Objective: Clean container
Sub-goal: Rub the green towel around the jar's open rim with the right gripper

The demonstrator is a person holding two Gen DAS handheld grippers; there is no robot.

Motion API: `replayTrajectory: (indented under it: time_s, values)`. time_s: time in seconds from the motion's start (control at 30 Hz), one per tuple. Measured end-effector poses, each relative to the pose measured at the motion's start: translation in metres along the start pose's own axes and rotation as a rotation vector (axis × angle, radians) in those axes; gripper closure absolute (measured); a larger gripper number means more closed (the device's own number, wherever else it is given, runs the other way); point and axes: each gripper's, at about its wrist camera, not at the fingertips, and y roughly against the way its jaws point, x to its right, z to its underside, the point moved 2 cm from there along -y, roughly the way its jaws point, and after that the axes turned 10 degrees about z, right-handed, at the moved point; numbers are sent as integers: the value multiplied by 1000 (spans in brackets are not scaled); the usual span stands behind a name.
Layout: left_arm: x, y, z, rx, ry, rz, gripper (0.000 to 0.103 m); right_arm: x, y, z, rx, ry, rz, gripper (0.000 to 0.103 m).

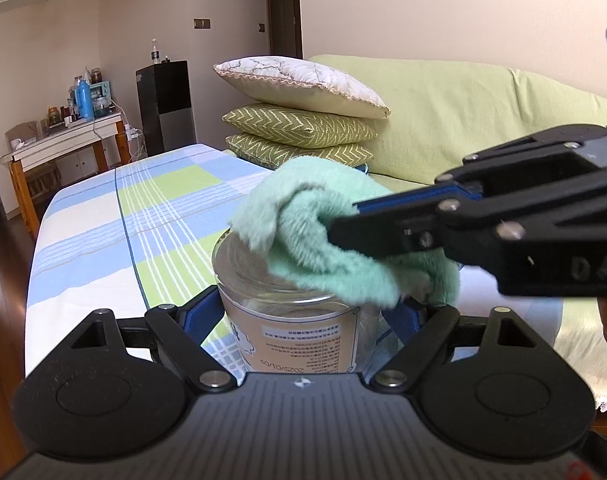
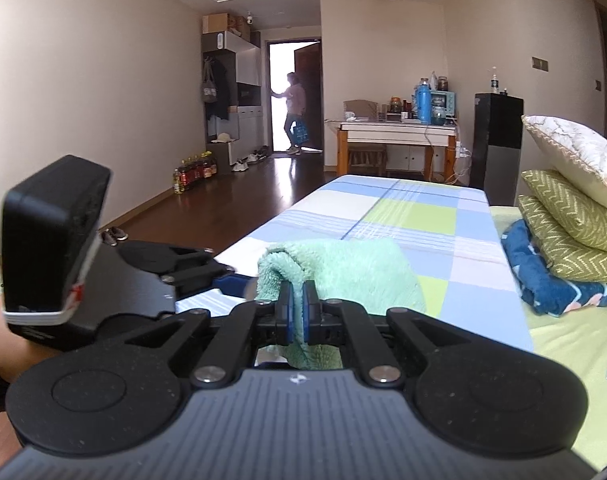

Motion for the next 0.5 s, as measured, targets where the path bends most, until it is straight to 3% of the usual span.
replayTrajectory:
  time_s: [0.27, 0.5]
  values:
    - [-1, 6, 9, 1, 4, 3, 18, -11, -28, -10, 8, 43, -41, 100]
    - [-1, 8, 9, 2, 3, 4, 18, 3, -42, -15, 9, 42, -4, 100]
